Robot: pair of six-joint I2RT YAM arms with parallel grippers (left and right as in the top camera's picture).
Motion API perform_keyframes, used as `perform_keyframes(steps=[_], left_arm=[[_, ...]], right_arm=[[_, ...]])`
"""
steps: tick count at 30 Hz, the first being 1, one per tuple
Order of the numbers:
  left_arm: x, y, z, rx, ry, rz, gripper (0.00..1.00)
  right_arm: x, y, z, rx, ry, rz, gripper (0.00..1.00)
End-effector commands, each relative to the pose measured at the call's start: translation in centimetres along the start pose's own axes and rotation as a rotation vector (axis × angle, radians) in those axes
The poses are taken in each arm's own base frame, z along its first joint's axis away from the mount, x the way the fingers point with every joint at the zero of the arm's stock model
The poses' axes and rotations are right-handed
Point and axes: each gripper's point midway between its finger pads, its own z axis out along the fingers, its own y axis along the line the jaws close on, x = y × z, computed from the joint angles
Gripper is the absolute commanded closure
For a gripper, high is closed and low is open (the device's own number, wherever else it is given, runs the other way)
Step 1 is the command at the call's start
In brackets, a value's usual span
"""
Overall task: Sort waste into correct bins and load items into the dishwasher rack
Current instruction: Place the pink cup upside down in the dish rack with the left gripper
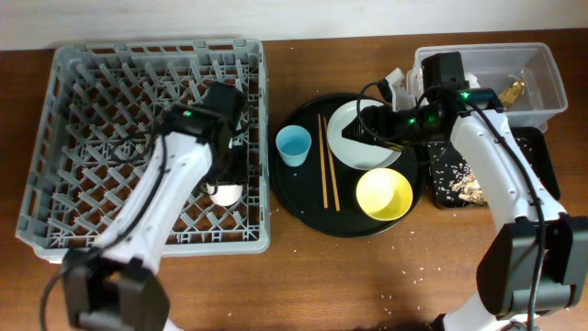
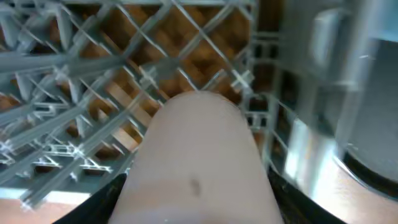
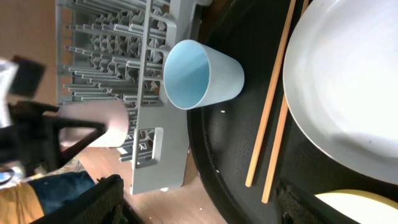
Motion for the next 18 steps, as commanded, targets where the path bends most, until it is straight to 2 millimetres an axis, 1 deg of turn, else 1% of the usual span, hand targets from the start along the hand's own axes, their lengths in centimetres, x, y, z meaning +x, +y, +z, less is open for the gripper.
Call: perform_keyframes(steps=[1, 2, 3, 4, 5, 6, 7, 9, 10, 12, 13, 14, 16, 17, 18], left_arm=[[-0.4, -1.0, 3.8, -0.013, 0.076, 0.024, 0.72], [-0.5, -1.6, 4.4, 0.012, 0.088, 0.024, 0.73], [-0.6, -1.7, 4.5, 0.012, 0.086, 0.025, 0.72], [-0.6, -1.9, 4.5, 0.013, 0.085, 0.03, 0.75], [-0.6, -2.2, 4.4, 0.015, 0.08, 0.04, 0.76], [-0.8, -2.3, 3.8, 0.017, 0.075, 0.041, 0.78], [-1.4, -2.4, 2.5, 0.023, 0.061, 0.039, 0.79], [-2.5, -2.5, -2.0, 0.036, 0.024, 0.042, 0.79], [-2.7, -2.8, -3.1, 0.037, 0.009, 0.051, 0.79], [-2.3, -2.7, -3.4, 0.015, 0.02, 0.037, 0.79], [-1.7, 0.7, -3.6, -0.17, 0.016, -0.111, 0.81], [-1.5, 1.8, -3.8, -0.231, 0.009, -0.154, 0.83], [-1.2, 1.9, -3.6, -0.238, 0.013, -0.201, 0.84], [-1.3, 1.7, -3.1, -0.233, 0.011, -0.202, 0.87], [-1.3, 1.6, -2.2, -0.229, 0.013, -0.203, 0.87]], right_arm=[[-0.1, -0.3, 0.0, 0.012, -0.002, -0.014, 0.23], [-0.1, -0.4, 0.0, 0.016, -0.002, -0.013, 0.23], [-0.1, -0.5, 0.0, 0.026, -0.003, -0.013, 0.22], [-0.1, -0.6, 0.0, 0.034, -0.003, -0.013, 0.22], [-0.1, -0.6, 0.0, 0.034, -0.004, -0.014, 0.22], [-0.1, -0.6, 0.0, 0.034, -0.004, -0.014, 0.22], [-0.1, -0.6, 0.0, 0.034, -0.004, -0.014, 0.22], [-0.1, -0.6, 0.0, 0.034, -0.004, -0.014, 0.23], [-0.1, -0.6, 0.0, 0.034, -0.004, -0.014, 0.22], [-0.1, -0.6, 0.0, 0.034, -0.004, -0.014, 0.22], [-0.1, -0.6, 0.0, 0.034, -0.003, -0.013, 0.22], [-0.1, -0.6, 0.0, 0.034, -0.003, -0.013, 0.22], [-0.1, -0.6, 0.0, 0.035, -0.002, -0.012, 0.22], [0.0, -0.7, 0.0, 0.035, 0.002, -0.028, 0.22], [0.1, -0.7, 0.0, 0.036, 0.006, -0.027, 0.22]])
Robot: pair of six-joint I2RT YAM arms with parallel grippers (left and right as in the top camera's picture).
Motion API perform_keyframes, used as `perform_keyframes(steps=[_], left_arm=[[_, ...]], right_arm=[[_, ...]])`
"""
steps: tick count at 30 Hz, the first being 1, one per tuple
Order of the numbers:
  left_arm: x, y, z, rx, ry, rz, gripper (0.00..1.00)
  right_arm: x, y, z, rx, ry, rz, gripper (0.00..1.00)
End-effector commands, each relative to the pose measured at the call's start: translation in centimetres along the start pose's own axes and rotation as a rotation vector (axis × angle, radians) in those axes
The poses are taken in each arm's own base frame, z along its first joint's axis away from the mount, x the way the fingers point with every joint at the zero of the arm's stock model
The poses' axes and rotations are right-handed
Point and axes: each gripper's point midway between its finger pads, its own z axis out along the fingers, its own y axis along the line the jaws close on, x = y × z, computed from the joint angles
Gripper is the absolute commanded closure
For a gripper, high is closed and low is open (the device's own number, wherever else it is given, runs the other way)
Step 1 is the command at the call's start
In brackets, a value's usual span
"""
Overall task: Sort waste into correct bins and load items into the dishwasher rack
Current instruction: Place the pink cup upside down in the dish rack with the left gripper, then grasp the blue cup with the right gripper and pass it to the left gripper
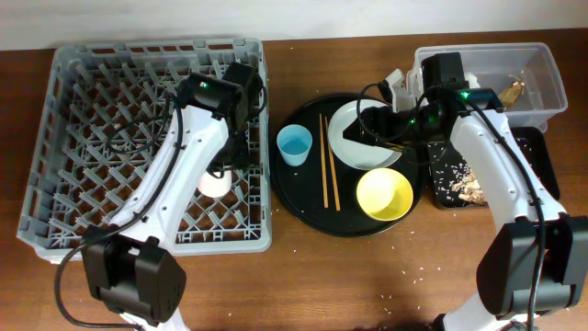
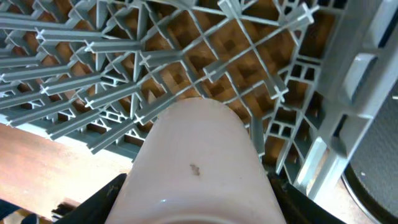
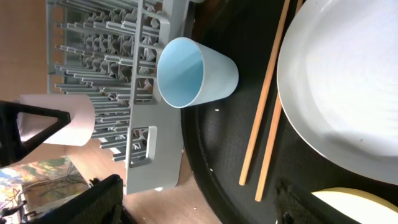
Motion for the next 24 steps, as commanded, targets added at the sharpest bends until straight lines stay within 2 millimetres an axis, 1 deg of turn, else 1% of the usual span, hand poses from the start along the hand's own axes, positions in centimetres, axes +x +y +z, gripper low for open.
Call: perform_keyframes(steps=[1, 4, 6, 8, 10, 11, 12, 13, 15, 16, 17, 19, 20, 21, 22, 23, 24], left_arm=[[0.2, -0.1, 2.0, -0.021, -0.001, -0.04, 0.87], [0.7, -0.3, 4.0, -0.022, 0.017, -0.048, 0.87], [1.1, -0.2, 4.6, -0.035, 0.031, -0.056, 0.87], [1.3, -0.2, 5.0, -0.038, 0.035, -0.055, 0.82], [1.5, 0.0, 6.0, -0.041, 0.043, -0.072, 0.81], [1.4, 0.3, 6.4, -0.044, 0.047, -0.082, 0.7], [1.3, 0.6, 6.5, -0.044, 0.05, -0.093, 0.35], [1.1, 0.5, 6.6, -0.032, 0.05, -0.101, 0.17], [0.9, 0.4, 6.4, -0.025, 0.042, -0.103, 0.08], [0.6, 0.4, 6.0, -0.021, 0.034, -0.103, 0.06], [0.0, 0.4, 4.9, -0.008, 0.012, -0.092, 0.06], [-1.5, 0.6, 1.5, 0.045, -0.068, -0.103, 0.06], [-2.9, 0.7, -1.6, 0.115, -0.16, -0.135, 0.06], [-3.6, 0.6, -3.0, 0.156, -0.215, -0.154, 0.06], [-4.7, 0.6, -4.7, 0.205, -0.292, -0.179, 0.06], [-5.4, 0.4, -5.3, 0.227, -0.326, -0.19, 0.06], [-5.8, 0.2, -5.4, 0.236, -0.341, -0.195, 0.05]], right_arm=[[0.2, -0.2, 0.0, 0.01, 0.007, -0.015, 0.22], [0.3, -0.2, 0.0, 0.01, 0.01, -0.019, 0.22], [0.2, -0.2, 0.0, 0.01, 0.01, -0.019, 0.22], [0.2, -0.2, 0.0, 0.01, 0.01, -0.019, 0.22], [0.3, -0.2, 0.0, 0.01, 0.012, -0.018, 0.22], [0.4, 0.0, 0.1, 0.008, 0.015, -0.022, 0.21], [0.5, 0.4, 0.5, 0.004, 0.021, -0.037, 0.21], [0.6, 1.1, 1.3, 0.017, 0.028, -0.073, 0.21], [0.5, 1.3, 2.9, 0.117, 0.023, -0.098, 0.21], [0.4, 1.6, 3.6, 0.151, 0.011, -0.097, 0.21], [0.0, 2.0, 4.2, 0.178, -0.012, -0.082, 0.22], [-1.4, 1.9, 4.8, 0.271, -0.097, -0.025, 0.24], [-2.8, 1.8, 5.0, 0.351, -0.187, -0.005, 0.28], [-3.5, 2.4, 5.5, 0.355, -0.223, -0.013, 0.3], [-4.0, 2.8, 6.6, 0.351, -0.246, -0.011, 0.35], [-3.9, 2.3, 8.4, 0.35, -0.235, 0.015, 0.38], [-3.3, 1.0, 10.3, 0.361, -0.195, 0.042, 0.44]])
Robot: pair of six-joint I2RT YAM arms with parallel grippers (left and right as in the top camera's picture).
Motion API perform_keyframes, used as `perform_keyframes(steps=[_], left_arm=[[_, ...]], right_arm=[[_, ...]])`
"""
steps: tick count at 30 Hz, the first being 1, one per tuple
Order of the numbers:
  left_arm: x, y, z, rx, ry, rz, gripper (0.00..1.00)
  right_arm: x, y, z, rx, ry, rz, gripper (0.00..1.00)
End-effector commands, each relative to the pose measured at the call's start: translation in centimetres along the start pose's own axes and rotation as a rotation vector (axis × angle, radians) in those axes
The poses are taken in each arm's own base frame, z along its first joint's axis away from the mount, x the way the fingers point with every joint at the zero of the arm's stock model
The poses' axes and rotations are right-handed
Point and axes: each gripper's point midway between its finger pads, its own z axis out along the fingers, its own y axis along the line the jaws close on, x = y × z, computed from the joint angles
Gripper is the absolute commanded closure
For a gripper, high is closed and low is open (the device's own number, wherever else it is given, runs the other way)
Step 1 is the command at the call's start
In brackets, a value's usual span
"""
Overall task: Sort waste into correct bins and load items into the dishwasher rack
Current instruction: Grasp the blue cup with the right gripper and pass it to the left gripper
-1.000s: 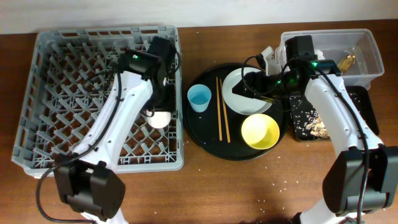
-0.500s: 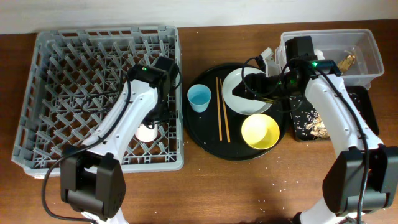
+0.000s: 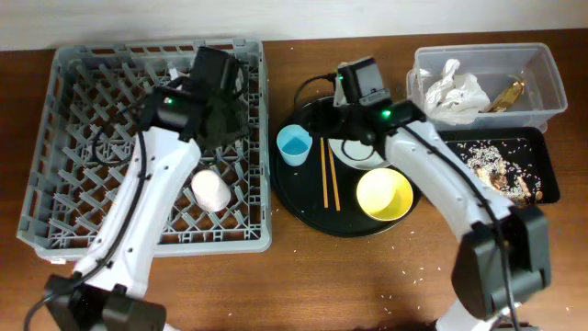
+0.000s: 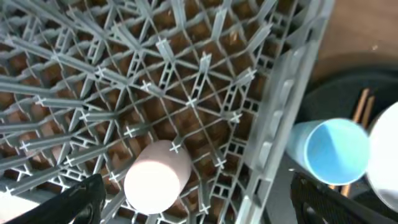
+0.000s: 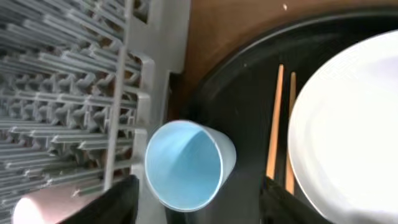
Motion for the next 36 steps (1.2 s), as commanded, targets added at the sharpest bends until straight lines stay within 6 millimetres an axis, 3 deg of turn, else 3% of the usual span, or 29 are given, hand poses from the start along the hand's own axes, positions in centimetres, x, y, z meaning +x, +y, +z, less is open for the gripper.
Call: perform_keyframes(steps=[1, 3, 7, 8, 10, 11, 13, 15, 17, 19, 20, 21, 26, 28, 29, 33, 36], left_arm=[[-0.8, -0.2, -0.4, 0.016, -0.029, 0.004, 0.01], [-0.9, 0.0, -0.4, 0.001, -0.038, 0.004, 0.01], [-0.6, 0.2, -0.4, -0.006, -0.027, 0.007, 0.01], [-0.6, 0.2, -0.4, -0.005, -0.027, 0.007, 0.01], [-0.5, 0.2, -0.3, -0.004, -0.02, 0.02, 0.01], [0.1, -0.9, -0.4, 0.06, 0.013, 0.095, 0.01], [1.5, -3.9, -0.9, 0.246, 0.085, 0.205, 0.01], [2.6, -7.3, -2.8, 0.566, 0.161, 0.332, 0.01], [3.1, -9.6, -6.4, 0.92, 0.192, 0.423, 0.01], [2.7, -9.9, -9.5, 1.169, 0.179, 0.453, 0.01], [2.4, -9.8, -11.6, 1.315, 0.162, 0.466, 0.01], [2.3, -9.8, -12.4, 1.371, 0.154, 0.473, 0.01], [4.0, -10.2, -10.7, 1.413, 0.21, 0.453, 0.01], [4.5, -10.2, -9.9, 1.412, 0.222, 0.446, 0.01], [4.6, -10.2, -9.6, 1.412, 0.223, 0.445, 0.01], [4.3, -10.3, -9.5, 1.413, 0.197, 0.461, 0.01], [4.2, -10.2, -8.7, 1.37, 0.191, 0.465, 0.01]], right_arm=[[2.3, -2.0, 4.1, 0.058, 0.089, 0.067, 0.52], [3.1, -2.3, 5.6, 0.049, 0.123, 0.101, 0.69], [4.5, -3.0, 6.9, 0.071, 0.166, 0.125, 0.82], [4.7, -2.9, 7.1, 0.073, 0.173, 0.131, 0.9], [4.9, -1.6, 6.3, -0.026, 0.215, 0.147, 0.96], [5.2, 0.3, 4.5, -0.177, 0.28, 0.131, 0.96], [4.2, 2.0, 1.0, -0.344, 0.291, 0.084, 0.96], [2.0, 4.0, -4.7, -0.627, 0.253, 0.004, 0.96], [1.8, 4.1, -8.4, -0.853, 0.258, -0.033, 0.96], [2.2, 3.0, -10.1, -0.991, 0.234, -0.04, 0.96], [2.4, 2.3, -10.2, -1.016, 0.223, -0.031, 0.96], [2.2, 2.5, -10.4, -1.038, 0.21, -0.051, 0.96], [1.5, 3.3, -11.5, -1.12, 0.168, -0.117, 0.96], [1.2, 3.3, -11.5, -1.119, 0.167, -0.116, 0.96], [0.5, 3.2, -10.4, -1.05, 0.165, -0.094, 0.96], [-0.5, 6.7, -8.5, -0.995, 0.143, -0.131, 0.96], [-1.2, 9.1, -9.2, -1.039, 0.126, -0.154, 0.96]])
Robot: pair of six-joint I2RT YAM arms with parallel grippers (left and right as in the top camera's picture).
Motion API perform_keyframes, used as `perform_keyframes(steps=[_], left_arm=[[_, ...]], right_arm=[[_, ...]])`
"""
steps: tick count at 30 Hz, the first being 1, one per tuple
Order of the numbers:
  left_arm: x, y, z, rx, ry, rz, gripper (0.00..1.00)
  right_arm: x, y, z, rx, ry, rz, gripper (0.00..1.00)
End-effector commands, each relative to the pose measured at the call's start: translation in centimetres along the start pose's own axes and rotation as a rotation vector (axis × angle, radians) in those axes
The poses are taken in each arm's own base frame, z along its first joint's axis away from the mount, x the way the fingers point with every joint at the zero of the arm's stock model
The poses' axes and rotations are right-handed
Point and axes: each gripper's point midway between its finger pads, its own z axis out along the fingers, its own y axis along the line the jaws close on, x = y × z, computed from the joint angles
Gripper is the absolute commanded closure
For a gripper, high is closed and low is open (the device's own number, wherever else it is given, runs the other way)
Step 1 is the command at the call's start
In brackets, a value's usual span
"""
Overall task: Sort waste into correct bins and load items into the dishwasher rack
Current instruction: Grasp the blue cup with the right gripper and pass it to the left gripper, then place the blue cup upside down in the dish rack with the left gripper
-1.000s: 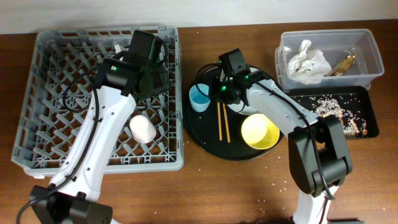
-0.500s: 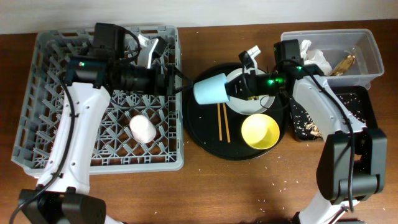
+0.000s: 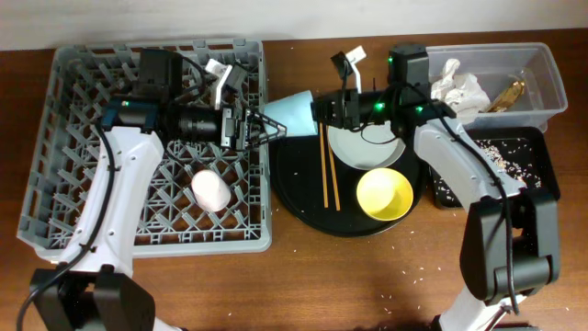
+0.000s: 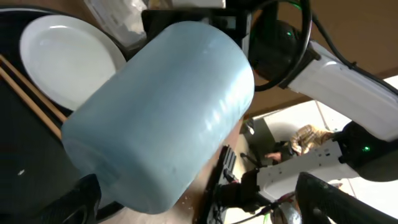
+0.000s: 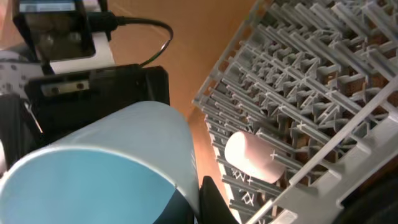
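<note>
A light blue cup (image 3: 296, 108) hangs on its side above the gap between the grey dishwasher rack (image 3: 156, 48) and the black round tray (image 3: 299, 207). My right gripper (image 3: 315, 108) is shut on its rim, one finger inside the mouth (image 5: 106, 180). From the rack side my left gripper (image 3: 266, 124) faces the cup's base (image 4: 161, 106), fingers spread wide and open. A pale cup (image 3: 211, 190) lies on its side in the rack, also in the right wrist view as the pale cup (image 5: 252, 155).
On the tray lie a white plate (image 3: 363, 147), a pair of chopsticks (image 3: 326, 170) and a yellow bowl (image 3: 384, 195). A clear bin (image 3: 542, 101) with waste stands back right, a black tray with food scraps (image 3: 533, 152) in front of it.
The blue cup stood upright on the tray's left side; now my right gripper holds it on its side in the air. My left gripper has turned from over the rack toward the cup.
My left gripper held the pale cup down in the rack while my right hovered over the plate. Then the pale cup lay free in the rack and my right gripper was above the blue cup. Now the right holds the blue cup up toward the open left.
</note>
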Motion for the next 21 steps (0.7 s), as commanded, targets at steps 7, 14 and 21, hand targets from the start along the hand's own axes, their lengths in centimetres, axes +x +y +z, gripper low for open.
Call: perform_keyframes(steps=[7, 14, 21], left_arm=[[-0.4, 0.1, 0.4, -0.013, -0.008, 0.047, 0.01], [-0.9, 0.0, 0.4, -0.005, -0.022, 0.031, 0.02], [-0.9, 0.1, 0.4, -0.011, -0.022, 0.032, 0.35]], right_arm=[[-0.5, 3.2, 1.3, -0.088, 0.036, 0.002, 0.96], [-1.0, 2.2, 3.5, 0.003, -0.015, 0.015, 0.96], [-1.8, 1.1, 3.6, 0.068, -0.066, 0.021, 0.9]])
